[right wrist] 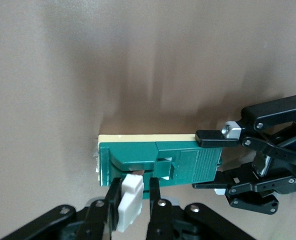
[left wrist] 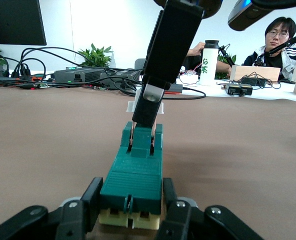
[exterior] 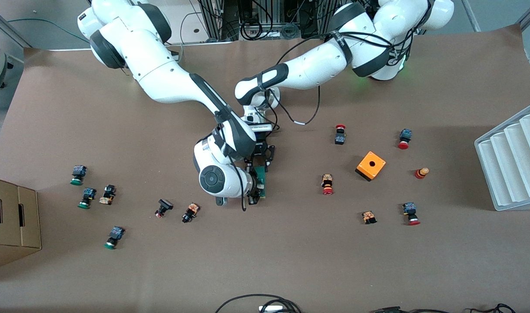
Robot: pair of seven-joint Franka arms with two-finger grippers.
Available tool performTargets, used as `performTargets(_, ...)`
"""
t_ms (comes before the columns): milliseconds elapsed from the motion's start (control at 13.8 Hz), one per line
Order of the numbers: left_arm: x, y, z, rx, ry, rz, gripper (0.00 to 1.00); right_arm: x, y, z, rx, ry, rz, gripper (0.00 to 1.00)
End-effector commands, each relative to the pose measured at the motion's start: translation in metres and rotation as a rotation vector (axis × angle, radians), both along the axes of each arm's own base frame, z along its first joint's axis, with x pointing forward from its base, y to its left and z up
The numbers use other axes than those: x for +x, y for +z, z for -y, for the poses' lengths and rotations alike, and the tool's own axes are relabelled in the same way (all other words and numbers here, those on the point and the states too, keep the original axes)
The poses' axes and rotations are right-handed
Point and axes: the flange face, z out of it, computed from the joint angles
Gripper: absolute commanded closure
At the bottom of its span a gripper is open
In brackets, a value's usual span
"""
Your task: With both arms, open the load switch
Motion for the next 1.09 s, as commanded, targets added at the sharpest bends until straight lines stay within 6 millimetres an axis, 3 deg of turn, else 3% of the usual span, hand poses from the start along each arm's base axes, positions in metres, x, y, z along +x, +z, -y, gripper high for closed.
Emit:
performTargets(0,-0.006,-0.011,0.006,-0.014,-0.008,-0.015,0.45,-0.011,0.014,0.001,-0.016,0.013,-0.002,0.72)
performTargets(727,-0.007,-0.011,0.006,-0.013,-0.003,-0.021,0.45,-0.011,0.025,0.000,-0.009,0.013,0.009,0.70)
performTargets(873,-0.007,-0.011,0.006,-0.013,-0.004,-0.020,0.45,-0.011,0.029,-0.001,-0.006,0.012,0.010,0.62)
performTargets(1018,-0.007,-0.011,0.006,-0.013,-0.003,-0.021,0.45,-0.010,0.032,-0.001,-0.004,0.012,0.015,0.62)
